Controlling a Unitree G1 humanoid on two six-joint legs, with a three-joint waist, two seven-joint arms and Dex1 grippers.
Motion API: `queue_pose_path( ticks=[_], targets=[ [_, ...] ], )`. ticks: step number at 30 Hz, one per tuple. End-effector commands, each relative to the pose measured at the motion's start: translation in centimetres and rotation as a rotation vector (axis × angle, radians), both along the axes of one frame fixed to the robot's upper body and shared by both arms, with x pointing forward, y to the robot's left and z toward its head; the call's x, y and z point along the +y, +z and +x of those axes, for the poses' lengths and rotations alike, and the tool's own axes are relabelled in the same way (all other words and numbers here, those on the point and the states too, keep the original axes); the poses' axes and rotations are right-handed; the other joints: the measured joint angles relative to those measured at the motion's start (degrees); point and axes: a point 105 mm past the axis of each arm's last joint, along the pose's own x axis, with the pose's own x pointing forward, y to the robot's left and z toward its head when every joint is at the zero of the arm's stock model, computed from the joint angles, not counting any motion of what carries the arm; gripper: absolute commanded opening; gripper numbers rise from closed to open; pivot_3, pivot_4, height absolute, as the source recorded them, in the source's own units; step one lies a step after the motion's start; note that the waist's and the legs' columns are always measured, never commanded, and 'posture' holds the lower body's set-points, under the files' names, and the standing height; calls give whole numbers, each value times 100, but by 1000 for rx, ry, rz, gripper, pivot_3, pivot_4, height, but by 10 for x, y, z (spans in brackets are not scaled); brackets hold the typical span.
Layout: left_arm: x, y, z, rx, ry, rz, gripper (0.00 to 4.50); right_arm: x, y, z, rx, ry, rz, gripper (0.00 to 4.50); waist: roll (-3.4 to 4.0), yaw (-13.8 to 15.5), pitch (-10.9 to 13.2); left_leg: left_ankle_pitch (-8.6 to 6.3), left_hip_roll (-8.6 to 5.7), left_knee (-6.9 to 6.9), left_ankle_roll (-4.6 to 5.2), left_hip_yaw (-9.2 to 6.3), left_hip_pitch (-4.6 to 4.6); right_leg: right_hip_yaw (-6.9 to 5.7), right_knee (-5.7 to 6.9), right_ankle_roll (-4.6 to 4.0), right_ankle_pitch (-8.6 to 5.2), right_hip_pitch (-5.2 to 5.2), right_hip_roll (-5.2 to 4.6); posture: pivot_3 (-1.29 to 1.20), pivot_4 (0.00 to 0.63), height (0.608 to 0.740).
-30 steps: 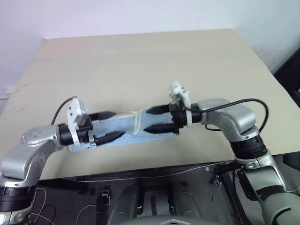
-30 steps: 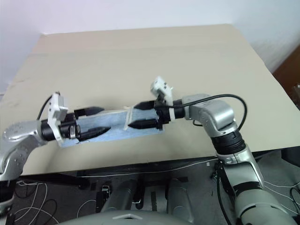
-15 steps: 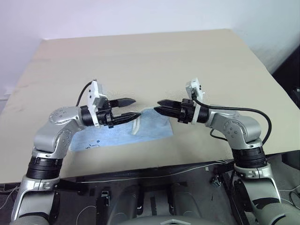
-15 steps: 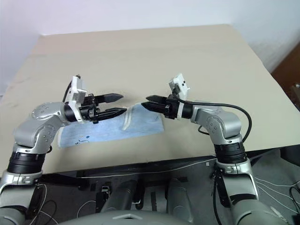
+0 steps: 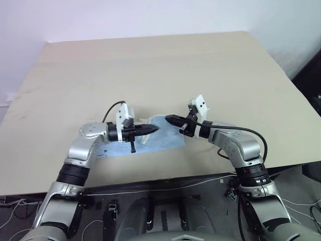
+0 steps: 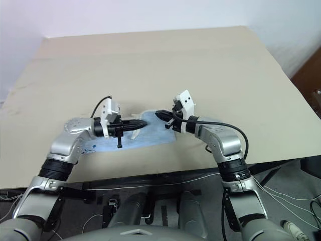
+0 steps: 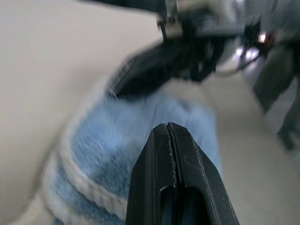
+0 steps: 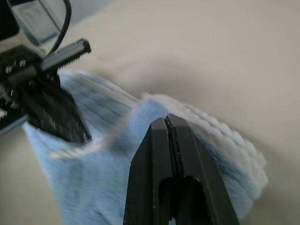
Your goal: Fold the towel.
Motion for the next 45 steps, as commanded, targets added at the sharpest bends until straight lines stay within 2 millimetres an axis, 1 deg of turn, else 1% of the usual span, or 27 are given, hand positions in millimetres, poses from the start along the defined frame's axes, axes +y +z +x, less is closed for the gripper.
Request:
queue_pose_path(
  ticks=[1, 3, 7, 9, 12, 13, 15, 17, 21, 23, 28, 31, 32, 34, 35, 36, 37, 39, 40, 41, 44, 45],
  targets=[
    [-6, -6, -1, -48, -14, 45, 14, 6, 9, 3, -49, -3, 6, 0, 0, 3, 0, 1, 0, 0, -2, 0, 0, 0, 6, 0, 0, -2, 0, 0, 150, 740],
    [-9, -14, -6, -28, -28, 63, 14, 9, 3, 0, -59, 15, -28, 0, 0, 6, 0, 2, 0, 0, -3, 0, 1, 0, 12, 0, 0, -4, 0, 0, 150, 740],
    [-11, -25, -21, 8, -60, 98, 14, 17, 1, -3, -62, 33, -21, 0, 0, -4, 0, 2, 0, 4, -3, 0, 5, 3, 20, 0, 0, -2, -1, 0, 150, 740],
    [-10, -26, -26, 12, -70, 116, 14, 22, -8, -6, -75, 52, -77, 0, 0, -4, 0, 2, 1, 4, -4, 0, 9, 3, 25, -1, -1, -1, -1, 0, 150, 740],
    [-8, -24, -24, 0, -29, 129, 14, 25, -20, -4, -81, 34, -133, 0, 0, -6, -1, 2, 1, 2, -5, 0, 21, 4, 27, -1, -1, 8, -1, 0, 150, 740],
    [-8, -24, -24, -1, -19, 130, 14, 25, -21, -2, -82, 23, -134, 0, 0, -5, -1, 2, 1, 3, -6, 0, 23, 4, 28, -1, -1, 9, 0, 0, 150, 740],
    [-4, -23, -15, -22, 42, 138, 14, 24, -23, 2, -100, 5, -149, 0, 0, -1, -1, 2, 0, 5, -7, 0, 29, 4, 30, -1, -1, 15, 0, 0, 150, 740],
    [1, -17, -7, -40, 101, 114, 14, 23, -25, 8, -99, -20, -138, 0, 0, 2, -1, 0, 0, 4, -13, 0, 39, 4, 30, -1, -1, 23, 0, 0, 150, 740],
    [7, -10, -4, -34, 141, 89, 14, 22, -23, 14, -99, -48, -92, 0, 0, -15, -1, -2, 0, -2, -17, 0, 75, 5, 29, -1, -2, 55, 2, 0, 150, 740],
    [11, -9, -1, -12, 179, 63, 14, 26, -27, 13, -98, -34, -103, 0, 0, -14, -1, -3, 1, -2, -18, 0, 82, 4, 30, -1, -2, 61, 3, 0, 150, 740],
    [9, -14, -15, 90, 129, 45, 14, 35, -41, 6, -65, 24, -123, 0, 0, -26, -1, -3, 1, -2, -18, 0, 85, 4, 29, 0, -2, 64, 4, 0, 150, 740],
    [5, -16, -18, 128, 117, 31, 14, 40, -49, 3, -59, 53, -162, 0, 0, -24, -1, -3, 1, -2, -18, -1, 88, 4, 30, -1, -2, 68, 4, 0, 150, 740],
    [5, -17, -18, 130, 115, 33, 368, 41, -50, 3, -62, 57, -168, 0, 0, -25, -1, -3, 1, -2, -18, -1, 92, 4, 30, -1, -2, 70, 4, 0, 150, 740],
    [5, -17, -15, 115, 133, 35, 787, 42, -48, 5, -72, 63, -167, 0, 0, -29, -1, -4, 1, -4, -20, -1, 107, 4, 29, -1, -2, 82, 4, 0, 150, 740],
    [6, -13, -13, 105, 143, 22, 1188, 42, -45, 6, -76, 63, -152, 0, 0, -31, -1, -5, 1, -6, -20, -1, 115, 4, 29, -2, -3, 89, 4, 0, 150, 740],
    [7, -8, -8, 90, 166, -1, 1501, 43, -34, 8, -39, 58, -73, 0, 0, -31, -1, -5, 1, -7, -20, -1, 119, 6, 29, -7, -6, 92, 4, 0, 150, 740],
    [9, -3, -5, 76, 184, -22, 1923, 43, -21, 10, -4, 61, 21, 0, -1, -30, 0, -5, 2, -7, -20, -1, 121, 7, 29, -11, -8, 92, 4, 0, 150, 740],
    [15, 9, 5, 28, 238, -49, 2526, 36, 19, 9, 26, 110, 223, 369, -1, -20, 2, -5, 3, -7, -20, -3, 120, 7, 31, -10, -8, 91, 4, 0, 150, 740],
    [17, 14, 7, 20, 246, -62, 2869, 31, 36, 7, 13, 146, 280, 583, -1, -18, 2, -4, 3, -7, -20, -4, 117, 6, 33, -5, -5, 88, 4, 0, 150, 740],
    [18, 18, 7, 21, 250, -83, 3187, 27, 49, 4, 0, 175, 310, 859, 0, -11, 2, -4, 3, -7, -20, -4, 115, 7, 34, -2, -3, 86, 4, 0, 150, 740],
    [19, 42, 4, 44, 257, -198, 4273, 17, 70, -6, -35, 248, 301, 1935, 0, -8, 2, -5, 3, -8, -20, -4, 110, 5, 24, -1, -3, 86, 3, 0, 150, 740],
    [21, 51, 2, 47, 258, -234, 4500, 14, 74, -9, -50, 271, 281, 2251, -2, -2, 1, -5, 3, -10, -19, -4, 107, 4, 20, -1, -3, 86, 2, 0, 150, 740]
  ],
)
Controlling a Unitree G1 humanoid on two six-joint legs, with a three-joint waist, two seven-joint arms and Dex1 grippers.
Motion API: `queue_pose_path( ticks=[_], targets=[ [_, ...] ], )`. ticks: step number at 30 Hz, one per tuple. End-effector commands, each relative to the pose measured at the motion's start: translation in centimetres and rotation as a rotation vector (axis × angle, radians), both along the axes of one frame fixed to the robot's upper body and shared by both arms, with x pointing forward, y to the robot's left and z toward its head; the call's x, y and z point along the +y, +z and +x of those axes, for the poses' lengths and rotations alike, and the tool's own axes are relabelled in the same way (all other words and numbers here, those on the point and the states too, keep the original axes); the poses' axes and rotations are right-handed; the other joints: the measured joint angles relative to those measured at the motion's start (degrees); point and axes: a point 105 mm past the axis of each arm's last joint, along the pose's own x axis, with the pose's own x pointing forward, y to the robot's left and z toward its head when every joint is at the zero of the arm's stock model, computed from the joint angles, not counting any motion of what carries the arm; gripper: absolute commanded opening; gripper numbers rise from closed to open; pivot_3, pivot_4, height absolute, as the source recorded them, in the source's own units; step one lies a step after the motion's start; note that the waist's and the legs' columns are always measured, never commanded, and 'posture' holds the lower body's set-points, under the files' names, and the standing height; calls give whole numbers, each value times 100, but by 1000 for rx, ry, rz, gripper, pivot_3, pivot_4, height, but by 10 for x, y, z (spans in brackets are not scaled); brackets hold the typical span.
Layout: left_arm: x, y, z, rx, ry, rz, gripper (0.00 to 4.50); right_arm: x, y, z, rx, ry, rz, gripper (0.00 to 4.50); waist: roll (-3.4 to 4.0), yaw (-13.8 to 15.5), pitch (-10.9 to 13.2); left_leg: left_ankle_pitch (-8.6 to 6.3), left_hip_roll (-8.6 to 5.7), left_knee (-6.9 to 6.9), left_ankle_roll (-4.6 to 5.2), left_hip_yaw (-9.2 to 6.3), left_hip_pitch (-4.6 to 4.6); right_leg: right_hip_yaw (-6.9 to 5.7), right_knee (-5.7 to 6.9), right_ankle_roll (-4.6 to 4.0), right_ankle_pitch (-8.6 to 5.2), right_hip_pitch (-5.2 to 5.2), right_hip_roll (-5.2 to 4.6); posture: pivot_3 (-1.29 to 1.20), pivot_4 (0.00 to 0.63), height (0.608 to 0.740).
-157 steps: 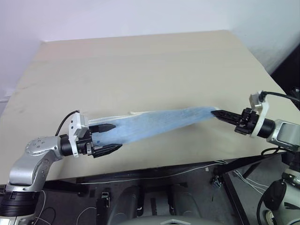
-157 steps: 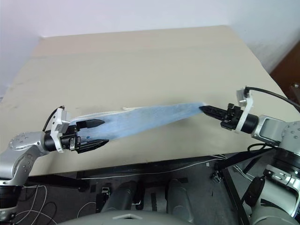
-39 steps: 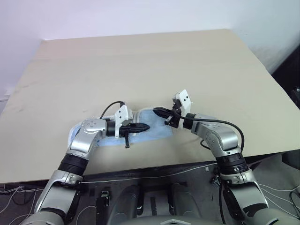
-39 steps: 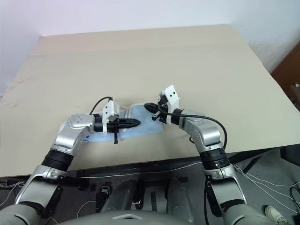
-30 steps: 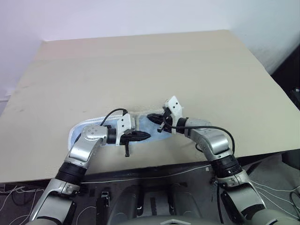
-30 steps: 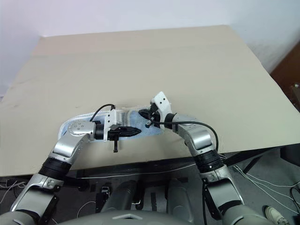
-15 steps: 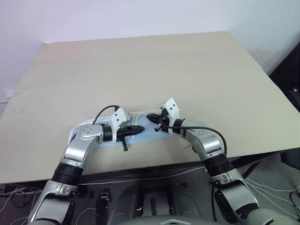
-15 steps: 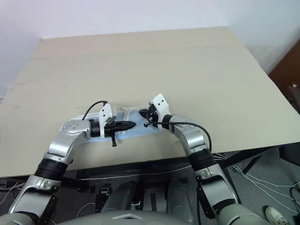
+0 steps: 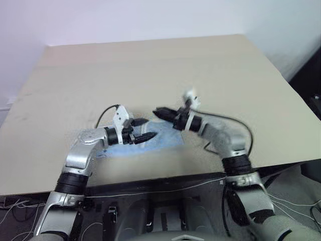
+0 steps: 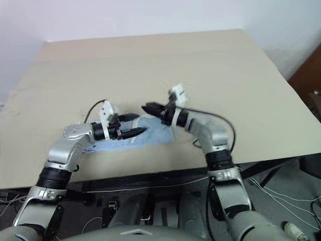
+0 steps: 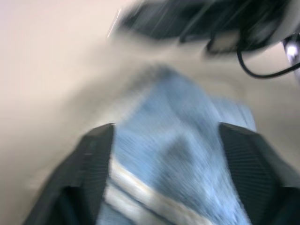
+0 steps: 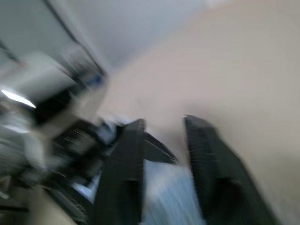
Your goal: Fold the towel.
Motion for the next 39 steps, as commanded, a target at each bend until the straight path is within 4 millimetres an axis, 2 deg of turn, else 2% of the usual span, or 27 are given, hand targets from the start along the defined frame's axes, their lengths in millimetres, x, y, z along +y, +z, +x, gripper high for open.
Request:
queue_pose_path(
  ticks=[1, 6, 7, 12, 15, 18, 20, 22, 25, 28, 32, 36, 39],
  targets=[
    [6, 44, -7, -57, 4, -142, 4500, -5, 27, -17, -80, 101, 0, 2578, -2, 8, -1, 0, 0, -4, 0, -2, -6, -3, -8, 0, 0, -3, 0, 0, 150, 740],
    [44, 69, -20, -45, 85, -186, 4500, -11, 20, -28, -135, 166, -156, 4333, -1, -43, 0, 0, 0, -8, 1, -2, -28, 0, -13, 0, 0, -23, 0, 0, 150, 740],
    [53, 71, -25, -35, 103, -181, 4500, -12, 18, -30, -145, 177, -183, 4457, -1, -54, 0, 0, 0, -12, 1, -2, -27, 1, -12, 0, 0, -24, 1, 0, 150, 740],
    [87, 76, -47, 18, 200, -156, 4500, -12, 11, -37, -193, 236, -275, 4457, -3, -71, 2, 0, 2, -12, 0, -2, -28, 1, -15, -16, -10, -23, -2, 0, 150, 740],
    [106, 74, -68, 79, 275, -119, 4500, -11, 2, -39, -236, 265, -364, 4457, -4, -73, 2, -2, 2, -14, 1, -3, -27, -1, -36, -22, -13, -14, -3, 0, 150, 740],
    [131, 67, -79, 102, 469, -65, 4500, -9, -6, -36, -276, 276, -430, 4457, -5, -81, 3, -4, 2, -22, 4, -3, -27, 0, -52, -24, -14, -13, -4, 0, 150, 740],
    [141, 64, -90, 151, 522, -85, 4500, -8, -8, -37, -292, 305, -440, 4457, -5, -78, 3, -5, 2, -27, 4, -3, -27, -1, -57, -24, -14, -11, -4, 0, 150, 740],
    [150, 65, -106, 210, 576, -179, 4500, -8, -10, -36, -302, 328, -461, 4457, -7, -69, 4, -5, 2, -31, 3, -3, -28, -2, -59, -24, -14, -13, -4, 0, 150, 740],
    [165, 46, -130, 386, 711, -199, 4500, -6, -16, -31, -324, 348, -516, 4457, -9, -82, 5, -5, 2, -32, 3, -3, -27, -1, -63, -24, -14, -15, -4, 0, 150, 740],
    [167, 34, -148, 508, 785, -217, 4500, -4, -19, -31, -346, 384, -539, 4457, -14, -115, 6, -6, 2, -35, 4, -3, -26, 0, -67, -25, -14, -13, -4, 0, 150, 740],
    [154, 38, -159, 612, 807, -387, 4500, -1, -19, -30, -357, 417, -545, 4457, -16, -89, 7, -6, 4, -38, 3, -5, -24, -1, -69, -27, -15, -17, -7, 0, 150, 740],
    [152, 30, -162, 668, 863, -489, 4500, -1, -17, -27, -369, 426, -553, 4457, -14, -95, 7, -7, 4, -45, 3, -3, -24, 0, -79, -30, -16, -17, -9, 0, 150, 740],
    [153, 13, -163, 734, 939, -507, 4500, -2, -20, -27, -385, 435, -578, 4457, -15, -99, 7, -6, 4, -58, 3, 0, -24, 0, -84, -33, -18, -15, -9, 0, 150, 740]
  ],
)
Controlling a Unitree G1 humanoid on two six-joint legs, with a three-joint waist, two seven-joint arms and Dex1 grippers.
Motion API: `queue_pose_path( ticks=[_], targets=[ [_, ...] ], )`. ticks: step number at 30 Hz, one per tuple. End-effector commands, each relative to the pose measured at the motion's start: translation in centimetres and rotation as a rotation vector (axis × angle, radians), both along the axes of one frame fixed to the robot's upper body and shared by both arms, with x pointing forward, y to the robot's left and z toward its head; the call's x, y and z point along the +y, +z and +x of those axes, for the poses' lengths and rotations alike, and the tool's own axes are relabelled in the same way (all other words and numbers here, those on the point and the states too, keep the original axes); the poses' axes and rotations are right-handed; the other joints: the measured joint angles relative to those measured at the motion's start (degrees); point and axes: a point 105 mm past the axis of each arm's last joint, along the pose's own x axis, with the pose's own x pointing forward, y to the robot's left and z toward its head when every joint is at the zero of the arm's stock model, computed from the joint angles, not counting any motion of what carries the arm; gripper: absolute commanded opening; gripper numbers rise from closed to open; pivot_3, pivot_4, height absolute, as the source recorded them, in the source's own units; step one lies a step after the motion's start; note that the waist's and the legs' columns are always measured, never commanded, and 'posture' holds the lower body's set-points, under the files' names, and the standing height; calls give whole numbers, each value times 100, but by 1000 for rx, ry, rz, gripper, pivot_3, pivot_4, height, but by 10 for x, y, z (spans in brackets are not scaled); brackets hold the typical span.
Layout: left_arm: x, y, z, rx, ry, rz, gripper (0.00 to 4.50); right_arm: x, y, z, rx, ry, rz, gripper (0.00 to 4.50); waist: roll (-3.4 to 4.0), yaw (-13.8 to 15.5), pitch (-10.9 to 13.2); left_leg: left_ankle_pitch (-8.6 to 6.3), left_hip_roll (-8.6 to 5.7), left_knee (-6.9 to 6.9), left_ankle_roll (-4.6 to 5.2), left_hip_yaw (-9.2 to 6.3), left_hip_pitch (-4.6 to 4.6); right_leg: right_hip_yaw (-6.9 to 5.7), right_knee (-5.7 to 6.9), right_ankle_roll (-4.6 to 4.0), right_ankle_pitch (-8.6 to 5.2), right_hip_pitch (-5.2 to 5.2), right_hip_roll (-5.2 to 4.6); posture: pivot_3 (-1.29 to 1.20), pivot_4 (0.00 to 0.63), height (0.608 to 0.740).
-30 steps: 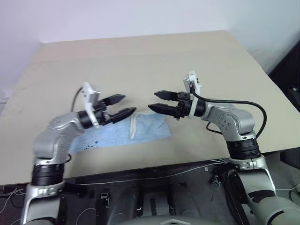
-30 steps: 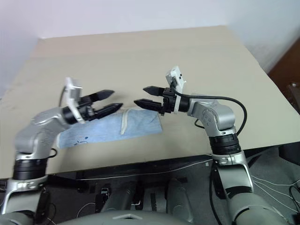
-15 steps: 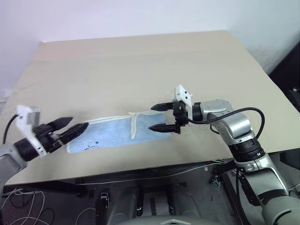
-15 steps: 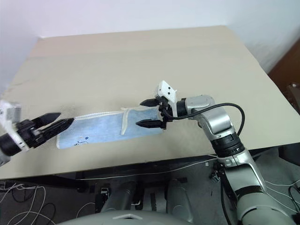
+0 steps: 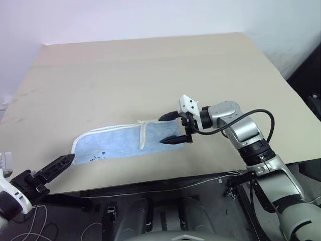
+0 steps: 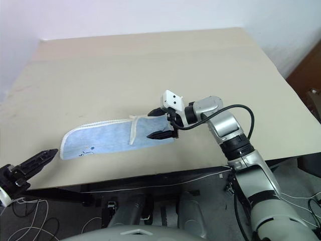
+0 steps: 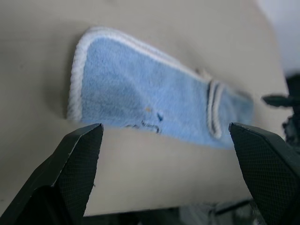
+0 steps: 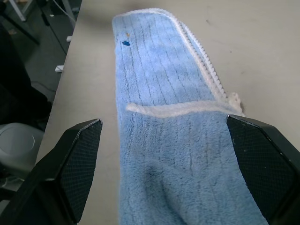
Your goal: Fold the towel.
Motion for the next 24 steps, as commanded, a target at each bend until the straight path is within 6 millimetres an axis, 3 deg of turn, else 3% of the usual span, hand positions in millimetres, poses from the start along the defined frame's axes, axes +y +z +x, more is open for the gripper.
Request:
queue_pose_path(
  ticks=[1, 13, 24],
  targets=[
    [-4, -12, 0, 54, 50, -27, 4500, 2, 8, 0, -66, 32, -15, 4457, 0, -5, 0, 0, 0, -3, 0, 1, 0, 1, -1, -4, -2, -1, 0, 0, 150, 740],
    [-4, -28, 32, 100, 159, -81, 4500, -1, 7, 2, -87, 15, -27, 4457, -1, 0, -1, 1, -1, -22, -2, 6, 0, 3, -8, -7, -4, -4, 2, 0, 150, 740],
    [2, -34, 28, 143, 166, -72, 4500, -5, 5, 2, -96, -4, -32, 4457, -1, -19, -1, 2, -1, -28, -3, 6, 0, 4, -7, -7, -4, -7, 3, 0, 150, 740]
  ],
)
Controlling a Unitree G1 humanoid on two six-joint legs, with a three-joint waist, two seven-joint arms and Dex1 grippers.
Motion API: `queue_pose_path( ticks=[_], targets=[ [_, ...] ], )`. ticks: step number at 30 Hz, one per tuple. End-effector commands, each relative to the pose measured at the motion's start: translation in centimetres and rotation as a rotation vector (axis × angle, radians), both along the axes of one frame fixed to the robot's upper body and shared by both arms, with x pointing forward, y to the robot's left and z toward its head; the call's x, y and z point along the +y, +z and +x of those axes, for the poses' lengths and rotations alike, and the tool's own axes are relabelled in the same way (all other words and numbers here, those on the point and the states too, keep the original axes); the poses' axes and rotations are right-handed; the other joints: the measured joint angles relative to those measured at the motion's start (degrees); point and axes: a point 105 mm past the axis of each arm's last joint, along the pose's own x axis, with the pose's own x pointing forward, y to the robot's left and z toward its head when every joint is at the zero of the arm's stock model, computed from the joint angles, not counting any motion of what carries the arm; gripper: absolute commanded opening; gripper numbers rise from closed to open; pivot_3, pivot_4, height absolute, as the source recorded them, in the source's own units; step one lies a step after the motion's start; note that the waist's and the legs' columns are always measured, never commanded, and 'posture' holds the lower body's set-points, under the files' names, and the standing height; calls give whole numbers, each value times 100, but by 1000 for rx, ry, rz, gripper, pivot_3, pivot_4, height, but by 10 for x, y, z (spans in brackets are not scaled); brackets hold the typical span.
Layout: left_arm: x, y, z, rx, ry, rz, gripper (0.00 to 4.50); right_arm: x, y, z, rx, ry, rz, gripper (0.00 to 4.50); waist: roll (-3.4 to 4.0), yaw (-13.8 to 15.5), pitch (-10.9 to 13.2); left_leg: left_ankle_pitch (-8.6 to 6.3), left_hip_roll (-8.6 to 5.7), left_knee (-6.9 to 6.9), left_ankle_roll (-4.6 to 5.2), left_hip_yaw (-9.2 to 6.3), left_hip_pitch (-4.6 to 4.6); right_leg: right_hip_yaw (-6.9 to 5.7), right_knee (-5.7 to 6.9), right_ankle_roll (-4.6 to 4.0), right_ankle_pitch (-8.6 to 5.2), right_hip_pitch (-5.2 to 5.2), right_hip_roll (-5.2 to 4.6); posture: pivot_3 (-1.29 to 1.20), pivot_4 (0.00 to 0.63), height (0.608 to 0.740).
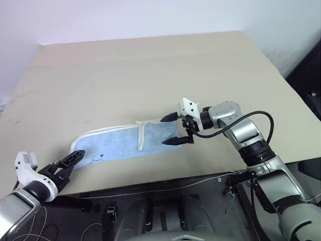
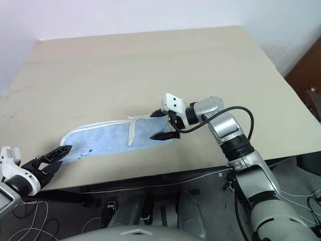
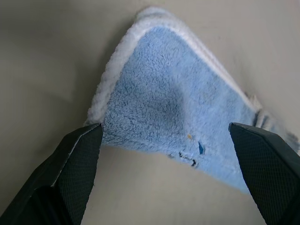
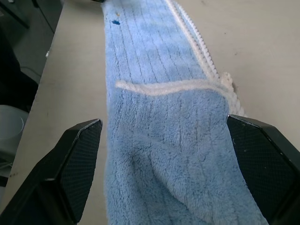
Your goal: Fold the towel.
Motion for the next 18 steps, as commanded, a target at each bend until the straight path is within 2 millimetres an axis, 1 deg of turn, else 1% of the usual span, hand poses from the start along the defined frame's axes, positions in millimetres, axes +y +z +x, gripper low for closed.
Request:
queue_pose_path(
  ticks=[1, 8, 14, 18],
  targets=[
    [4, 5, -3, -7, 1, 8, 4500, 0, 12, 0, -57, 7, 17, 4457, 0, -1, 0, 0, 0, 0, 0, 0, 0, 0, 0, 0, 0, 0, 0, 0, 150, 740],
    [2, -3, -9, 31, 19, -2, 4500, 1, 11, 1, -64, -1, 20, 4457, 0, -5, 0, 0, 0, -2, 0, 0, 0, 1, 0, 0, 0, 0, 0, 0, 150, 740],
    [-3, -3, -13, 29, -11, 0, 4500, 2, 9, 1, -68, -2, 17, 4457, 0, -7, 0, 0, 0, -3, 0, 0, 0, 1, -2, -1, -1, 0, -1, 0, 150, 740],
    [0, -9, -9, 38, 35, -33, 4500, 1, 10, 3, -73, -12, 21, 4457, 1, -2, 0, 0, 0, -3, 0, 0, 0, 1, -3, -1, -1, 0, -1, 0, 150, 740]
  ],
)
